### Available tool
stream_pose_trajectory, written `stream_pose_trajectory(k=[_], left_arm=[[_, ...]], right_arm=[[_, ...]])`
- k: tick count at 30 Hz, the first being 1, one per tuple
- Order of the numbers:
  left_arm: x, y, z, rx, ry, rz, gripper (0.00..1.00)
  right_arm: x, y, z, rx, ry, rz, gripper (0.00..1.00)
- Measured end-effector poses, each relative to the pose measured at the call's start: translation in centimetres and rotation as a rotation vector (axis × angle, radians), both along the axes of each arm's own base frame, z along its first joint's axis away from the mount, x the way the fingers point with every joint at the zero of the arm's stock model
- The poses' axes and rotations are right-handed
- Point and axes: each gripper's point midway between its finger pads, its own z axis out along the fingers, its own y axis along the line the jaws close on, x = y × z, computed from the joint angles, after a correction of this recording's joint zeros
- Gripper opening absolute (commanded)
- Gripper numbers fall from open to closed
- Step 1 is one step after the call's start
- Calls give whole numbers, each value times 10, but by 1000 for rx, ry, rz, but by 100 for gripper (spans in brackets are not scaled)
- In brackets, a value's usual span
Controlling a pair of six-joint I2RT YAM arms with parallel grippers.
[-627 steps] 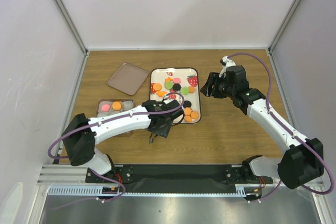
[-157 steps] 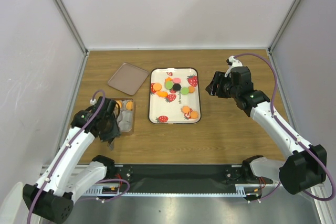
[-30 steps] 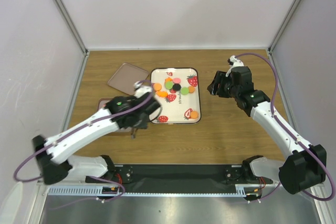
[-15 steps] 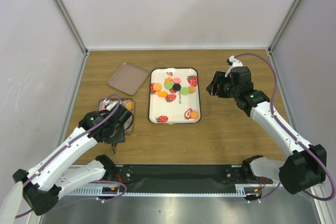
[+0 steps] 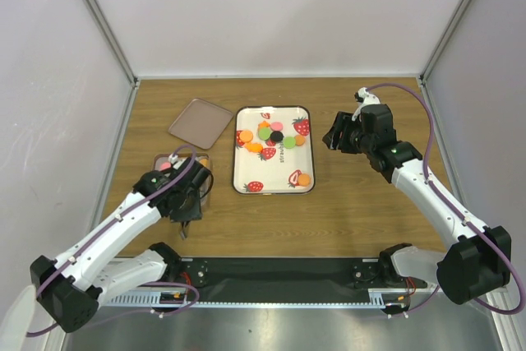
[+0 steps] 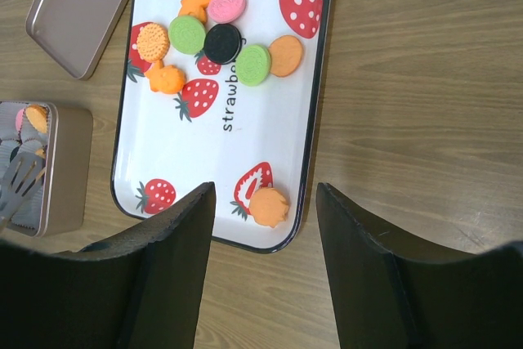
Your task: Pack the cookies
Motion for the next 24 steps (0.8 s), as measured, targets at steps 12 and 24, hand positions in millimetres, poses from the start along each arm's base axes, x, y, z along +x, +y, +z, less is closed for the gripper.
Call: stream_pose_trajectory(k=[12,24], left_arm=[[3,5,0,10,0,15,52],[23,0,46,-20,-108,5,48]], right_arm=[[0,1,0,0,0,2,59],[0,1,0,0,0,2,58]])
